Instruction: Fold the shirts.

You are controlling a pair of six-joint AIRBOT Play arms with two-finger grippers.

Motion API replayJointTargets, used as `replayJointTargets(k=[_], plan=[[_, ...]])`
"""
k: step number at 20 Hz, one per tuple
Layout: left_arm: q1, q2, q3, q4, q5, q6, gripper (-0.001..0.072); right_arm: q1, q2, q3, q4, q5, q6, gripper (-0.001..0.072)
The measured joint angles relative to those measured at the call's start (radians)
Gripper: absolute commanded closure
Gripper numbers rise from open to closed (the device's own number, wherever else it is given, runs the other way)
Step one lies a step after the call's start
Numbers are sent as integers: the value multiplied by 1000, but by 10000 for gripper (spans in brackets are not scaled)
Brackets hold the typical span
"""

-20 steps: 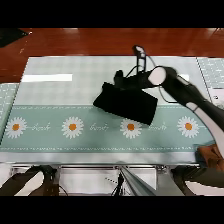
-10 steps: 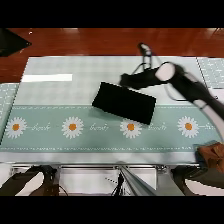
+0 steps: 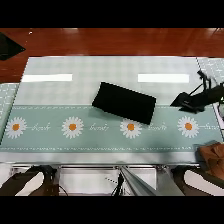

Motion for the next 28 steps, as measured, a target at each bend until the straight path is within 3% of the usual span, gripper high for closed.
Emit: replayJointTargets(k=[5, 11, 12, 14, 15, 16, 21, 28], plan=[[0, 0, 0, 8, -2, -9, 639, 24, 8, -240, 345, -214, -128, 114], [-1, 0, 0, 11, -2, -42, 639, 214, -13, -325, 509, -489, -138, 126], [-1, 0, 0, 11, -2, -48, 639, 243, -24, -330, 527, -528, -130, 225], [-2, 0, 0, 11, -2, -54, 639, 283, -42, -335, 560, -575, -119, 624], [-2, -1, 0, 11, -2, -56, 639, 295, -48, -336, 574, -585, -114, 681], [-2, -3, 0, 11, -2, -57, 639, 301, -48, -336, 579, -588, -113, 681], [-24, -27, -8, 11, 2, -63, 640, 241, 57, -259, 483, -416, -137, 681], [-114, -94, -116, 11, 78, -58, 639, -88, 372, 14, 99, -19, 51, 681]])
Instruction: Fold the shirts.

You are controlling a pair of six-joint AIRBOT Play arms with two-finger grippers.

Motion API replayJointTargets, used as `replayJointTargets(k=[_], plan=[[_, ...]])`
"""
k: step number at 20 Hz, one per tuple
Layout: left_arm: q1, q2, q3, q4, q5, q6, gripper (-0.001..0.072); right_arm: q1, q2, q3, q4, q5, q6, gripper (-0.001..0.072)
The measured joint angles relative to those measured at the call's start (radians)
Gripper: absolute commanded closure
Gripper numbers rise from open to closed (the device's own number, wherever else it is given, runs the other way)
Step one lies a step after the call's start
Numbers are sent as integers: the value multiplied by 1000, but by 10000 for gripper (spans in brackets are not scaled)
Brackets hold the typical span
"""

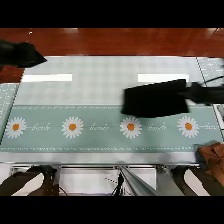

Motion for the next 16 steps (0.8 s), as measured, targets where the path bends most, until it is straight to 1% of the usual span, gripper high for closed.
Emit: replayJointTargets(k=[3, 8, 12, 16], plan=[[-35, -37, -58, 0, 59, 21, 639, -172, 93, 92, -163, 159, 63, 682], [-61, -121, -112, 0, 115, 68, 640, -444, 143, 174, -457, 397, 100, 681], [-66, -189, -122, 0, 158, 81, 640, -603, 160, 196, -701, 508, 128, 681], [-66, -245, -125, 0, 222, 110, 640, -693, 178, 202, -908, 549, 140, 681]])
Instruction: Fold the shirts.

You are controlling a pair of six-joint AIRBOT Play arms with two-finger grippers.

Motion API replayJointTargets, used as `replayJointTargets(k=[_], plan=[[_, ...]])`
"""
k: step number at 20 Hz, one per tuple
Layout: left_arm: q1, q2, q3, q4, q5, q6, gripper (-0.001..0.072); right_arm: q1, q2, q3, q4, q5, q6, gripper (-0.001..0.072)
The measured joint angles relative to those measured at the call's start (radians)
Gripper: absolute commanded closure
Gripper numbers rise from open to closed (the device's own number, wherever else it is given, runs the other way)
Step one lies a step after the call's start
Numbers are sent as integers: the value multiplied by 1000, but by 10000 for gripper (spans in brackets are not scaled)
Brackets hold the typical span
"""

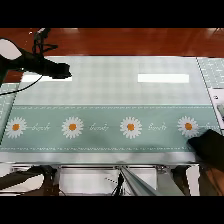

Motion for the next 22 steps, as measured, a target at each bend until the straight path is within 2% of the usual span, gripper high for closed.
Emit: replayJointTargets(k=[9, 10, 12, 13, 16, 17, 18, 19, 20, 22], plan=[[22, -31, 0, 0, 148, 32, 642, -53, 45, 1, -315, 38, -16, 676], [27, -32, -1, 0, 156, 35, 642, -53, 50, 1, -332, 38, -16, 600], [39, -32, 0, 0, 170, 36, 642, -55, 63, 1, -364, 38, -17, 331], [46, -32, -1, 0, 179, 38, 642, -56, 67, 1, -379, 38, -19, 251], [66, -32, 0, 0, 194, 39, 637, -56, 75, 1, -433, 38, -19, 247], [73, -32, 3, 0, 195, 39, 610, -56, 77, 1, -450, 37, -17, 247], [79, -32, 9, 0, 192, 39, 491, -56, 77, 1, -461, 32, -14, 247], [85, -31, 22, 0, 183, 44, 403, -55, 77, 1, -466, 10, -8, 257], [89, -31, 38, 0, 164, 52, 374, -56, 77, 1, -460, -18, -1, 273], [94, -30, 80, 0, 138, 71, 373, -56, 78, 1, -378, -119, 8, 270]])
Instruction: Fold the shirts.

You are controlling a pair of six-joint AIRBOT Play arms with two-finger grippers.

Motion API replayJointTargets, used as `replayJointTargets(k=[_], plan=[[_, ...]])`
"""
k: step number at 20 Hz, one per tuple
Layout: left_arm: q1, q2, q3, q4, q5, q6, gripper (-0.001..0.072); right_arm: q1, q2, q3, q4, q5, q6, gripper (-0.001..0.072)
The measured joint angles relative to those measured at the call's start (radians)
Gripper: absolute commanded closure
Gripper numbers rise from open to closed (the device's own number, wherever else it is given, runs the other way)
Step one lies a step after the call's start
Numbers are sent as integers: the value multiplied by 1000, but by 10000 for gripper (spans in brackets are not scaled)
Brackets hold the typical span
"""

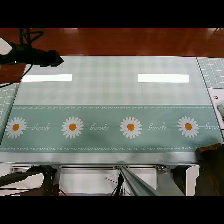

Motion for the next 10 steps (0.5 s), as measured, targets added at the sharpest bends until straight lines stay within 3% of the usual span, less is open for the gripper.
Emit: replayJointTargets(k=[1, 2, 3, 6, 8, 9, 10], plan=[[1, 0, 23, 0, -7, 8, 291, 0, 0, 0, 77, -69, 0, 267], [0, 0, 42, 0, -16, 15, 131, 0, -2, 0, 187, -152, -2, 231], [-5, 0, 61, 0, -23, 20, 36, 0, -9, 0, 315, -231, -16, 211], [-42, 0, 106, 9, -60, 31, 36, 46, -75, 0, 777, -428, -57, 211], [-92, 0, 129, 51, -106, 24, 37, 142, -145, 0, 997, -489, -99, 211], [-125, 1, 137, 93, -139, -1, 37, 206, -179, 0, 1056, -506, -120, 184], [-162, 0, 143, 146, -173, -37, 37, 284, -218, 0, 1086, -521, -136, 102]])
